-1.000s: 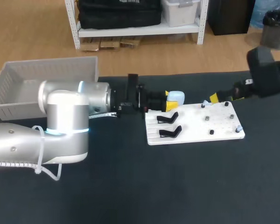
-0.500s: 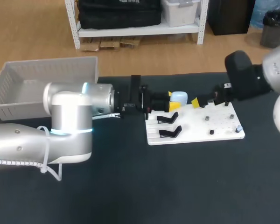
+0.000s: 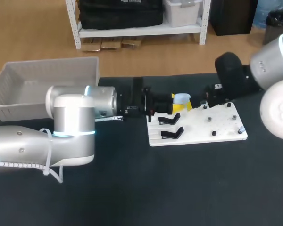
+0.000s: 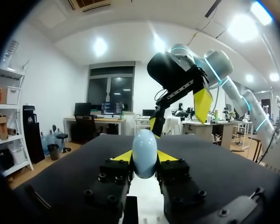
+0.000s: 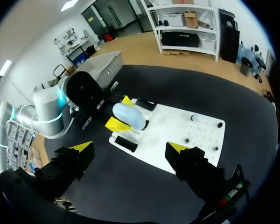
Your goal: Pick up each earbud case from the left stands, insert the matching earbuds, close the lid, and place the case in the box.
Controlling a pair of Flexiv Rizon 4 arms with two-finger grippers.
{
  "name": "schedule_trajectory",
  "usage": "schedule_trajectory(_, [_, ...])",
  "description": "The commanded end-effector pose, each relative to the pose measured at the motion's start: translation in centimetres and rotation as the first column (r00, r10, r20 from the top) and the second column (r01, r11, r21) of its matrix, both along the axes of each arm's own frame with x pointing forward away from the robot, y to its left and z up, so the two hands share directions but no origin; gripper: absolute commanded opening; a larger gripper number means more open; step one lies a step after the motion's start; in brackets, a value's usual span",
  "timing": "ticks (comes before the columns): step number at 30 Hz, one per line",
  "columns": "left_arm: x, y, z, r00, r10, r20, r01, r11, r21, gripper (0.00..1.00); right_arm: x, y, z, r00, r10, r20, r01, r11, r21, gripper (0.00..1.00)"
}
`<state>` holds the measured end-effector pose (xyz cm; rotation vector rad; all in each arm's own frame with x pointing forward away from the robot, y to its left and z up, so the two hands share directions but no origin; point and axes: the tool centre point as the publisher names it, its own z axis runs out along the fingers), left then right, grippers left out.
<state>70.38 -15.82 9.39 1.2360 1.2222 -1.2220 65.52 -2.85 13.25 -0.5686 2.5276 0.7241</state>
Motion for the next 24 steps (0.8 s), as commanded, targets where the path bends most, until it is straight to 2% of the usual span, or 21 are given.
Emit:
schedule_trajectory(1, [0.0, -0.1, -0.2, 1.000, 0.002, 0.003, -0.002, 1.000, -0.006, 0.00, 0.8, 0.7, -0.3, 1.000, -0.010, -0.005, 0.010, 1.000, -0.018, 1.00])
schedule_trajectory(24, [0.0, -0.1, -0.2, 1.000, 0.002, 0.003, -0.002, 1.000, -0.006, 0.00, 2.9, 0.6, -2.2, 0.998, -0.057, -0.023, 0.056, 0.997, -0.055, 1.00])
